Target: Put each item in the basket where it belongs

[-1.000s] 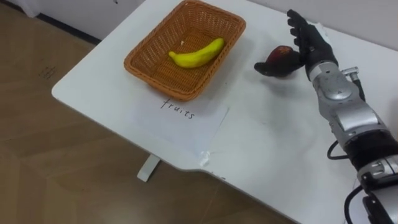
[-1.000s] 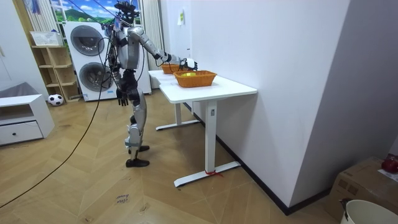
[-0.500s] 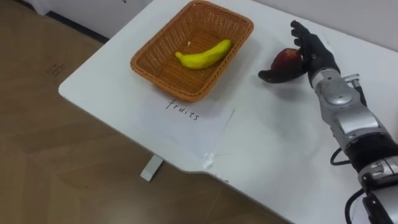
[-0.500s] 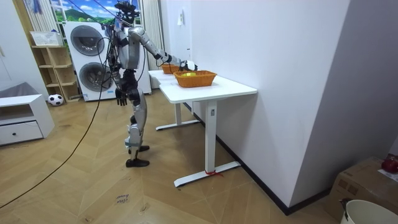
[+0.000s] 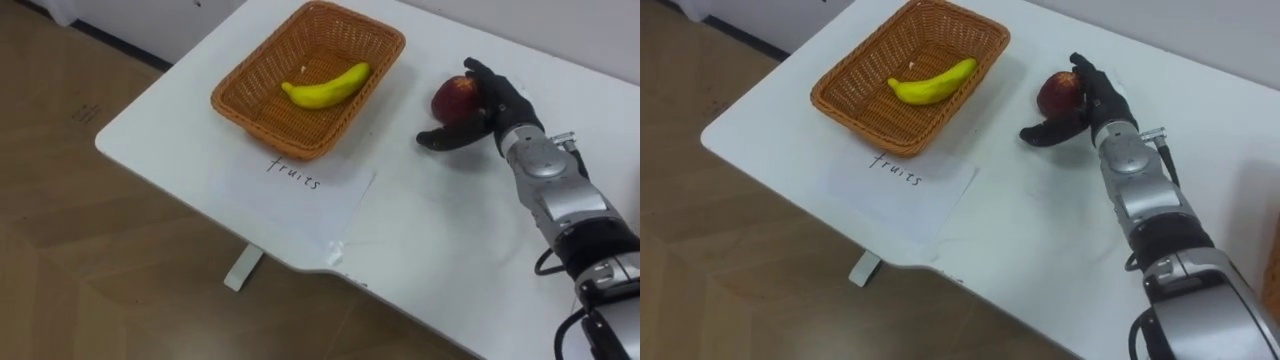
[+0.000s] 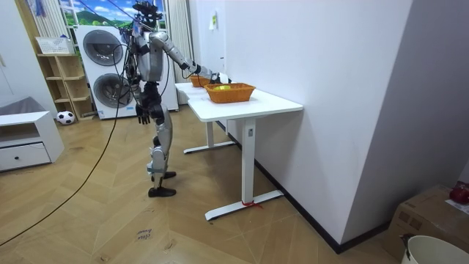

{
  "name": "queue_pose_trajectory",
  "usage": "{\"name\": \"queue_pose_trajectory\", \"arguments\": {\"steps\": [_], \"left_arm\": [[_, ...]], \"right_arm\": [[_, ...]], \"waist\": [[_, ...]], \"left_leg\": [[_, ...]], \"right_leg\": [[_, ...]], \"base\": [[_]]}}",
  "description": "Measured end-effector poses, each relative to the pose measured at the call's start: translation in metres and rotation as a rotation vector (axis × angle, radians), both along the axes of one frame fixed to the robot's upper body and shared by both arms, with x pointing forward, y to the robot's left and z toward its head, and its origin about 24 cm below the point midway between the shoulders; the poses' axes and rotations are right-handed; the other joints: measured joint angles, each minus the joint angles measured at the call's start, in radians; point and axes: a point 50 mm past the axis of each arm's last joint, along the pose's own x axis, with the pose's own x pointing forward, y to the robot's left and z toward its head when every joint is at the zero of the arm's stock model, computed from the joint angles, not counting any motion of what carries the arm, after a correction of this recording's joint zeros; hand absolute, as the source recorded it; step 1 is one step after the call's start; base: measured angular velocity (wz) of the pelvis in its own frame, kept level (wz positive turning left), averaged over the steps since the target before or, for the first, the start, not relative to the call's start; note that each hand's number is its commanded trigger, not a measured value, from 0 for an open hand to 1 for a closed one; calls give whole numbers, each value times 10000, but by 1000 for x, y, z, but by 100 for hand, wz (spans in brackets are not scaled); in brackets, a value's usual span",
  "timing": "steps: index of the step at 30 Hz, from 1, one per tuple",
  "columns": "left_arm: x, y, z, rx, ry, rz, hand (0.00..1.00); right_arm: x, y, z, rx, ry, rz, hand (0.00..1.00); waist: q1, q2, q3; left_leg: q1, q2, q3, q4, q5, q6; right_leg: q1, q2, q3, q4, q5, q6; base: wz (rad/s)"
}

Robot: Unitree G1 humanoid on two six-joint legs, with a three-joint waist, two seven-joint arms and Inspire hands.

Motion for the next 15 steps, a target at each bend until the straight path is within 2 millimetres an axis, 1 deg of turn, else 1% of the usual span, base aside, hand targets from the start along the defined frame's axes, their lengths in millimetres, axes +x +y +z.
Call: {"name": "queue_pose_trajectory", "arguments": {"steps": [7,8,9,13,15], "left_arm": [[-1,0,0,-54,76,-13,0],[-1,0,0,-53,75,-13,0],[-1,0,0,-54,74,-12,0],[-1,0,0,-53,71,-17,0],[-1,0,0,-53,76,-17,0]], "right_arm": [[1,0,2,-277,-147,162,0],[1,0,2,-248,-137,186,58],[1,0,2,-242,-141,195,99],[1,-1,4,-171,-200,245,100],[1,-4,6,-176,-305,116,100]], "waist": [[-23,24,-4],[-21,36,1],[-21,46,5],[-19,128,2],[-14,157,1]], "left_leg": [[-101,1,-11,24,2,2],[-102,1,-12,24,2,2],[-103,1,-14,23,2,2],[-109,3,-14,6,1,1],[-111,4,-12,0,1,1]], "right_leg": [[-124,-11,-17,64,0,0],[-124,-10,-20,63,0,0],[-124,-9,-21,64,0,0],[-134,-7,-18,62,0,0],[-143,-7,-15,61,0,0]], "base": [[0],[0],[0],[0],[0]]}}
